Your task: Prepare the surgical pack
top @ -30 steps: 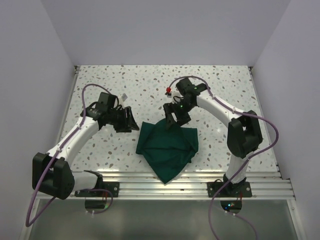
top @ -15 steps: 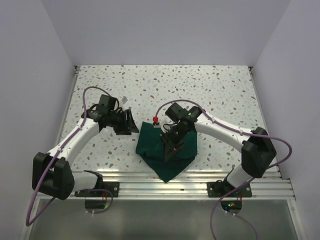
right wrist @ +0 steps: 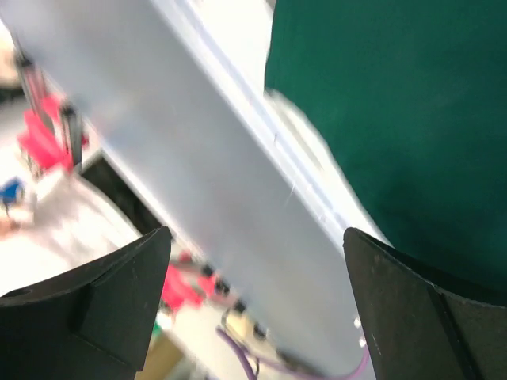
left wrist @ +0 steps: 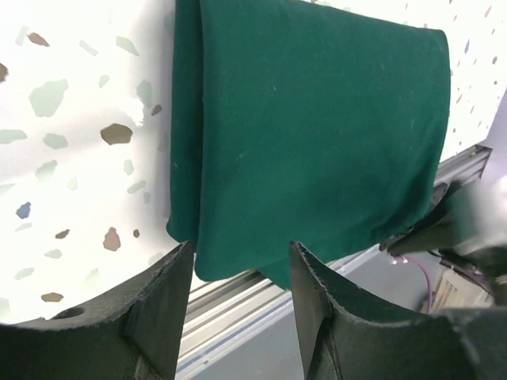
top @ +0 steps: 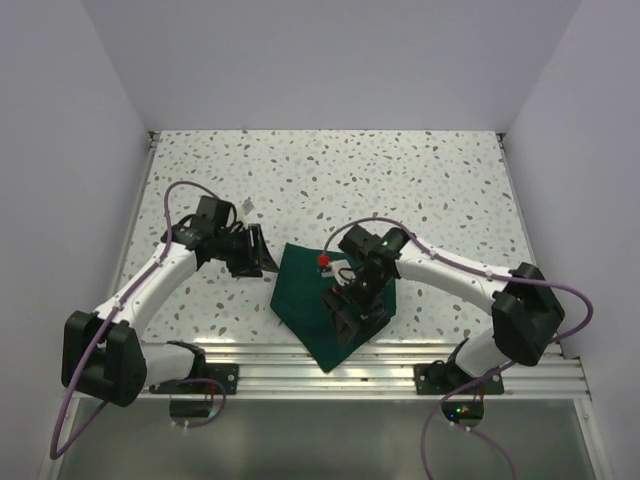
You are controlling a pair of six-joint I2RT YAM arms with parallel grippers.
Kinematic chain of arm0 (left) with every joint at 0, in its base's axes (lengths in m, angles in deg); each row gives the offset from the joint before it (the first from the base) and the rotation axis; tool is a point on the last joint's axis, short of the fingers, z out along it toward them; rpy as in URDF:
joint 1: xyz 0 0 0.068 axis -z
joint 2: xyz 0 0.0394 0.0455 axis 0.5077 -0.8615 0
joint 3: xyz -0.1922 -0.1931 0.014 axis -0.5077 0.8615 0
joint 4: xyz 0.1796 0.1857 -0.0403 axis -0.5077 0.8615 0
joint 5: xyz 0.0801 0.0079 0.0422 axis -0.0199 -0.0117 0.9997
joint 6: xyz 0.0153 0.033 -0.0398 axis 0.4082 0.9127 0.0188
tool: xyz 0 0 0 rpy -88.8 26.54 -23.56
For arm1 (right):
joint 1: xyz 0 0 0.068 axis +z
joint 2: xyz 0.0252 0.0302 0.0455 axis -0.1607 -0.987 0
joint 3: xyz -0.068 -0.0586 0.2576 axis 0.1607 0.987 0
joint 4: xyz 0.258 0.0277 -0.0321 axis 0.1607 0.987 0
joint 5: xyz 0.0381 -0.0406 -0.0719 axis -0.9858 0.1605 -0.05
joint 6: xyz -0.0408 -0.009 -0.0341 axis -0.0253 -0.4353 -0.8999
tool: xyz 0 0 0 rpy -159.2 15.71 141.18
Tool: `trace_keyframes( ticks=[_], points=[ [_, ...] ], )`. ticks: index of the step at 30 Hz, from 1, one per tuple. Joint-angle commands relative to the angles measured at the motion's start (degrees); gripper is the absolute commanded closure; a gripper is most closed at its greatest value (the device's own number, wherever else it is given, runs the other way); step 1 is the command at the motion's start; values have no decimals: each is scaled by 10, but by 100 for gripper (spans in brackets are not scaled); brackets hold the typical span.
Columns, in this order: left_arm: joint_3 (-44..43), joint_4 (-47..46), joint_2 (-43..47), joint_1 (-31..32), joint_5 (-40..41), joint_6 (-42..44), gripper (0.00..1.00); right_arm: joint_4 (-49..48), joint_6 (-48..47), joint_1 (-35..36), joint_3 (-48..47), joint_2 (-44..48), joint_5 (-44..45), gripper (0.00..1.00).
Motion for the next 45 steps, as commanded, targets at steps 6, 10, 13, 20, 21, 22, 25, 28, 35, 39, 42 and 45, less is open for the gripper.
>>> trace_keyframes(
  ticks=[6, 10, 13, 20, 21, 22, 25, 28, 35, 39, 42, 45],
  points=[
    [28, 20, 37, -2, -99, -71, 41, -41, 105, -190, -88, 41, 90, 19],
    [50, 44, 57, -2, -112, -116, 41, 5, 51, -189, -139, -14, 86, 19],
    [81, 19, 74, -2, -139, -152, 44, -3, 60, -189, -123, -10, 78, 26],
    [30, 82, 36, -2, 2, -84, 59, 19, 173, -197, -30, 91, 239, 77],
    [23, 84, 35, -2, 18, -80, 63, 24, 199, -201, -26, 106, 258, 78],
    [21, 80, 35, -2, 28, -76, 70, 33, 212, -206, -22, 130, 280, 78],
    [13, 72, 26, -2, 53, -58, 83, 77, 238, -232, -9, 137, 365, 83],
    [-1, 81, 3, -2, 48, -24, 75, 91, 226, -262, 10, 123, 372, 85],
    [-56, 65, 3, 13, 23, 23, 48, 3, 188, -271, 63, 43, 232, 81],
    [-80, 28, 3, 51, 29, 54, 46, -69, 204, -271, 78, 19, 151, 78],
    [-95, 6, 4, 88, 64, 72, 45, -98, 208, -271, 72, -20, 101, 77],
    [-100, -17, 15, 103, 99, 93, 43, -126, 208, -271, 33, -60, 68, 76]
  ],
)
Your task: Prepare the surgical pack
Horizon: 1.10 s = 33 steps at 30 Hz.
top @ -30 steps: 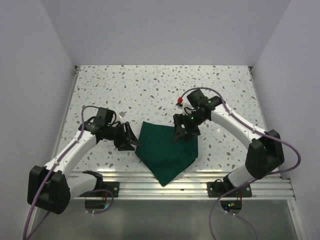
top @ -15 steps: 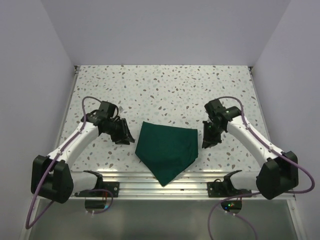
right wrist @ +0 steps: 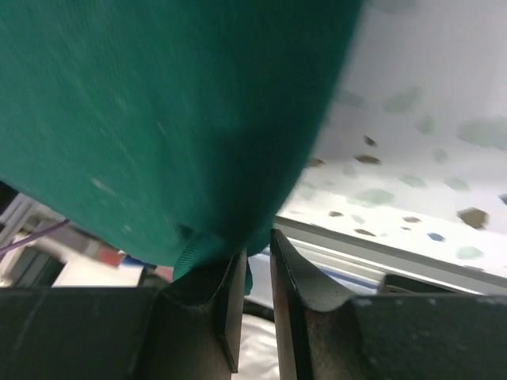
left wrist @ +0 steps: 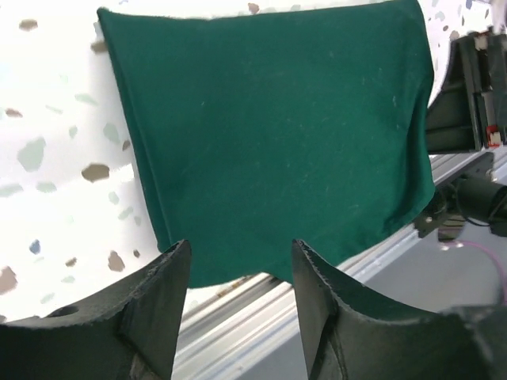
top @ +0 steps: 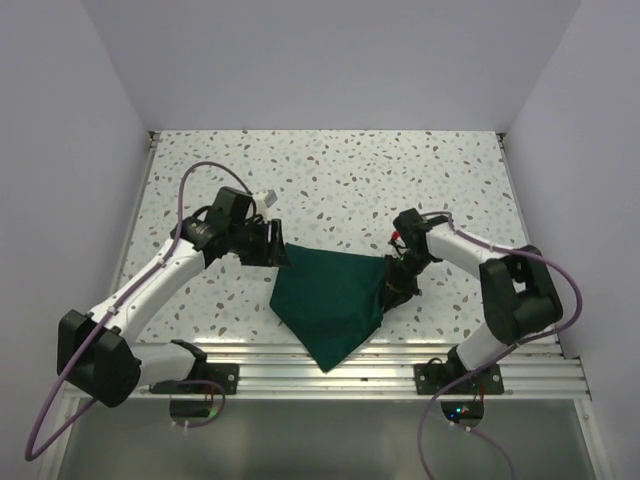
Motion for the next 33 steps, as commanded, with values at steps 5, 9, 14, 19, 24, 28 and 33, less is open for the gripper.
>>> trace_keyframes(
  ticks=[5, 9, 14, 19, 24, 28, 33],
  points=[
    [-39, -58, 13, 16, 59, 73, 39, -64, -3, 1, -182, -149, -104, 75],
    [-61, -58, -8, 17, 69, 81, 39, -32, -9, 1, -379, -268, -114, 74],
    [-83, -45, -42, 35, 115, 93, 37, 56, -21, -18, -563, -394, -93, 71],
    [-124, 2, -84, 120, 251, 113, 36, 72, -29, -57, -546, -366, -36, 44],
    [-140, 15, -125, 227, 315, 102, 34, 38, -47, -134, -365, -227, -25, 23],
    [-152, 44, -189, 298, 384, 81, 34, 32, -72, -156, -272, -140, -28, 14],
    [-140, 37, -236, 358, 437, 79, 34, 23, -85, -157, -187, -59, -40, 5]
  ],
)
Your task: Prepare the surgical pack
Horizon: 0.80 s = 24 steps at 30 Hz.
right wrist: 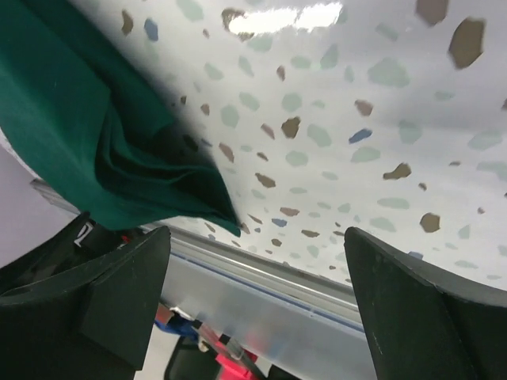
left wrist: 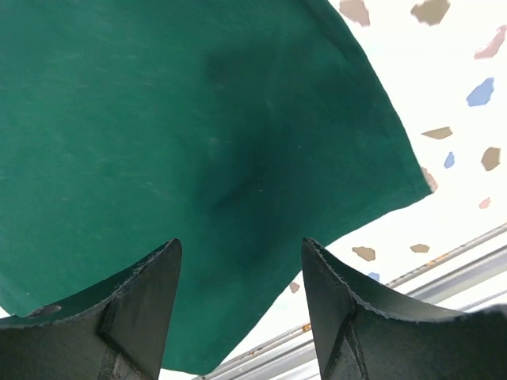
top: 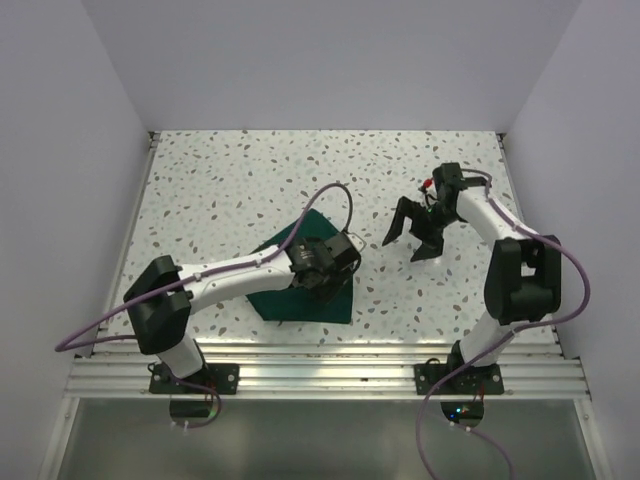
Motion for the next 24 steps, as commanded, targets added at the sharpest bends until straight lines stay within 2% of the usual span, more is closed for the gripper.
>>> trace_keyframes(
  ticks=[1, 8, 18, 20, 24],
  points=[
    [-2, 7, -20, 19, 77, -6, 34, -4, -23, 10, 44, 68, -14, 4],
    [6, 15, -62, 19, 135, 33, 36, -3, -33, 10, 117, 131, -6, 3],
    [39, 12, -60, 19, 161, 32, 40, -11, -23, 10, 141, 157, -13, 3],
    [41, 14, -56, 19, 161, 36, 42, -8, -24, 10, 140, 160, -13, 3],
    [47, 7, -54, 19, 144, 37, 52, -7, -26, 10, 134, 159, -10, 3]
  ],
)
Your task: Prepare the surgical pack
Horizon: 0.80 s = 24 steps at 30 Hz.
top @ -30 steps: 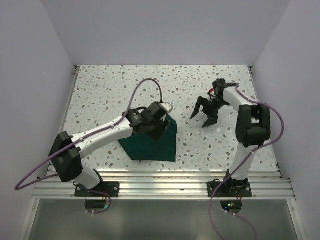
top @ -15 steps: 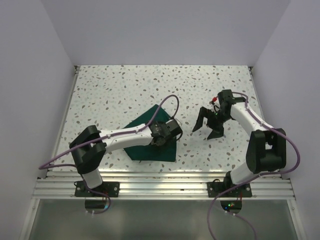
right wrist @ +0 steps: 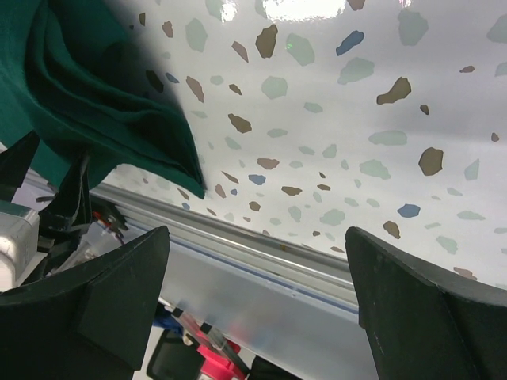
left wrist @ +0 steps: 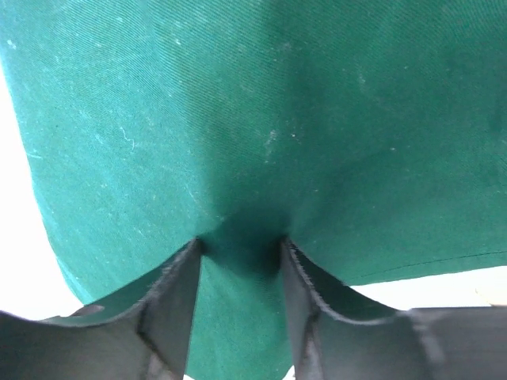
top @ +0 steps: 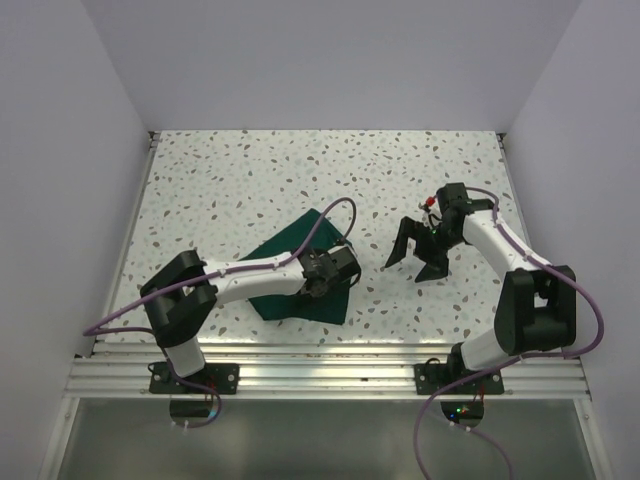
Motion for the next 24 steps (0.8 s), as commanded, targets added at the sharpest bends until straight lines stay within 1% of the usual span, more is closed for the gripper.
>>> trace_keyframes(
  ticks=[1, 5, 6, 11, 12, 14, 16, 18, 20, 24],
  points=[
    [8, 1, 10, -1, 11, 7, 54, 2, -7, -2, -7, 19, -9, 3],
    [6, 6, 8, -2, 23, 2, 62, 4, -6, -2, -12, 20, -8, 3],
    [6, 7, 8, -3, 24, 1, 66, 4, -7, -2, -12, 20, -10, 3],
    [-4, 14, 1, -5, 30, 1, 75, 4, -7, -1, -11, 20, -13, 3],
    [-7, 16, -3, -6, 35, 1, 82, 5, -5, -1, -11, 20, -14, 3],
    [-9, 20, -13, -9, 39, -2, 85, 5, -6, -1, -10, 21, -15, 3],
    [-10, 22, -21, -10, 42, -4, 84, 5, -6, -1, -9, 22, -15, 2],
    [-11, 22, -24, -10, 40, -4, 73, 6, -7, -2, -7, 23, -15, 2],
    [-10, 20, -24, -9, 36, 0, 67, 4, -7, -2, -5, 23, -15, 3],
    [-3, 17, -30, -9, 44, 2, 64, 0, -3, -2, -1, 26, -17, 2]
  ],
)
